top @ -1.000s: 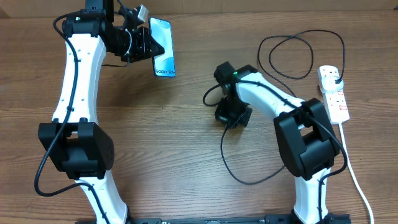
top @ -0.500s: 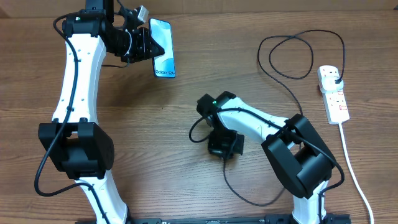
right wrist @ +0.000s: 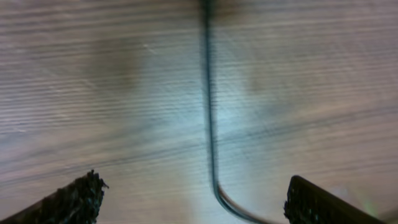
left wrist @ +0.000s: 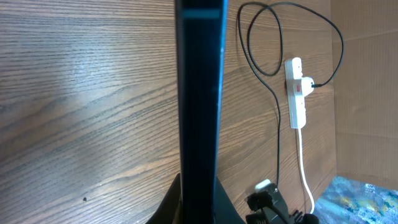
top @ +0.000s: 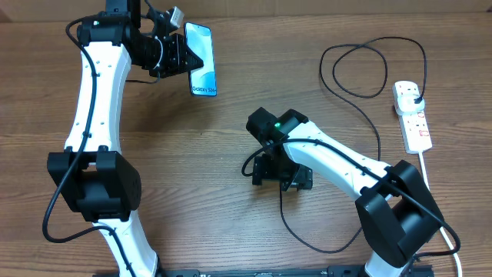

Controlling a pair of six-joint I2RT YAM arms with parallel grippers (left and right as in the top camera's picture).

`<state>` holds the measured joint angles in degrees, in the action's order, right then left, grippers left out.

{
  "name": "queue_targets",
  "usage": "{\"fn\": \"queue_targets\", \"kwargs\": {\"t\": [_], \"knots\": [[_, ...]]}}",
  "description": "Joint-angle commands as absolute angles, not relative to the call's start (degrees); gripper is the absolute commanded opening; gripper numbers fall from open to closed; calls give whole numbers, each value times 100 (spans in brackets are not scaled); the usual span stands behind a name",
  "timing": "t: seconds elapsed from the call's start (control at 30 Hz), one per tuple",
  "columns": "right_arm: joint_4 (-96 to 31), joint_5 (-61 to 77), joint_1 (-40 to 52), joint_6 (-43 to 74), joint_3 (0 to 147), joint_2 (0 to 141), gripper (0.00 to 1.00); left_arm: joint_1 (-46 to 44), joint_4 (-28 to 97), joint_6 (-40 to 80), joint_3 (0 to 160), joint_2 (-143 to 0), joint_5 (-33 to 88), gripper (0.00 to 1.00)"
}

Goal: Plug charger to phone and switch on socket

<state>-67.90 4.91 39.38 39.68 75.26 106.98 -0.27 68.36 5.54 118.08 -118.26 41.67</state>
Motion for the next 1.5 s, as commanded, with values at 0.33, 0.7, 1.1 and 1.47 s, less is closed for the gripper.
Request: {"fn": "queue_targets", "kwargs": {"t": [0.33,0.7,1.1,1.47], "knots": [[-5594,250,3133,3277,7336,10665,70,-40,6834,467,11898,-11773,4285,4],[-5111,266,3148,3275,6729,10687,52,-40,6853,469,11898,-11773,4289,4],[-5874,292,3109,3247,7314,10720,51,-40,6838,471,11898,-11773,4303,4],[-6143,502,3105,3087,7883,11684,52,-40,6886,469,11898,-11773,4303,4]]}}
